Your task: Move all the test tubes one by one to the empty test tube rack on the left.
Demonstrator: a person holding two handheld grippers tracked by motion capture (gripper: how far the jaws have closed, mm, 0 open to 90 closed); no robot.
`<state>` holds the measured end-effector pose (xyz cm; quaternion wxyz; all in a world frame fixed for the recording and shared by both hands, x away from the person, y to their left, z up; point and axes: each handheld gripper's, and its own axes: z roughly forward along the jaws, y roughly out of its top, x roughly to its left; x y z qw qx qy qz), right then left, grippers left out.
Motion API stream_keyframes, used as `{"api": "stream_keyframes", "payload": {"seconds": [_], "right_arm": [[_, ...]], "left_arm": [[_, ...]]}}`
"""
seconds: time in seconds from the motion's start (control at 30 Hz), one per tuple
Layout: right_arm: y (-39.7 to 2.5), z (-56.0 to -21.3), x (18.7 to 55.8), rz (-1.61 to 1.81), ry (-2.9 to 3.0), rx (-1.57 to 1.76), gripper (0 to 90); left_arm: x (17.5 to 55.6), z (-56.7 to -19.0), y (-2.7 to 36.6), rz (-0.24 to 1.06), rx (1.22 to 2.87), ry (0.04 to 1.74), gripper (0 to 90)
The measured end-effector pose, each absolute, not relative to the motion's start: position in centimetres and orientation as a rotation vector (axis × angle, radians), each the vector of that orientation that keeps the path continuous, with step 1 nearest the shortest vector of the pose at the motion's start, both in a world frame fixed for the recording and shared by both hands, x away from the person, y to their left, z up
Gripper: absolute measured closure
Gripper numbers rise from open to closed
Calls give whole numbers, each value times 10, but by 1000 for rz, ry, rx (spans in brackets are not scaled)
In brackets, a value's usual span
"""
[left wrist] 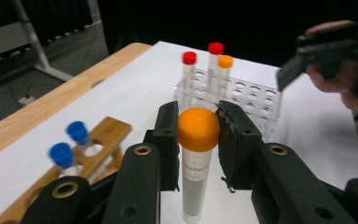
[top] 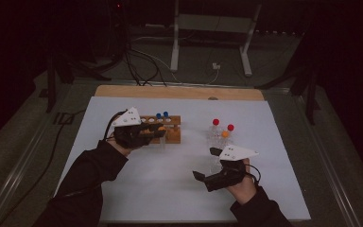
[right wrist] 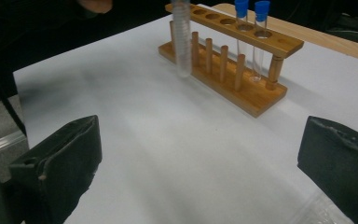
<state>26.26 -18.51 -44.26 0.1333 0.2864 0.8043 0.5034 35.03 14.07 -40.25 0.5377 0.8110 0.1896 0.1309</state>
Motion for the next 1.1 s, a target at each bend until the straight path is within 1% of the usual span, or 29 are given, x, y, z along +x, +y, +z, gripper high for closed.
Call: {"api": "stream_keyframes", "payload": {"seconds": [0.23, 0.7, 0.93, 1.1], "right_arm": [[-186, -443, 263, 1453, 2333, 830, 0], [-187, -443, 263, 1454, 2334, 825, 0], [-188, -443, 263, 1453, 2336, 826, 0], [-188, -443, 263, 1454, 2338, 824, 0]], "left_arm": [[363, -396, 150, 353, 1903, 503, 718], [386, -378, 165, 478, 1858, 595, 718], [398, -378, 165, 530, 1834, 640, 718], [408, -386, 165, 541, 1819, 680, 718]]}}
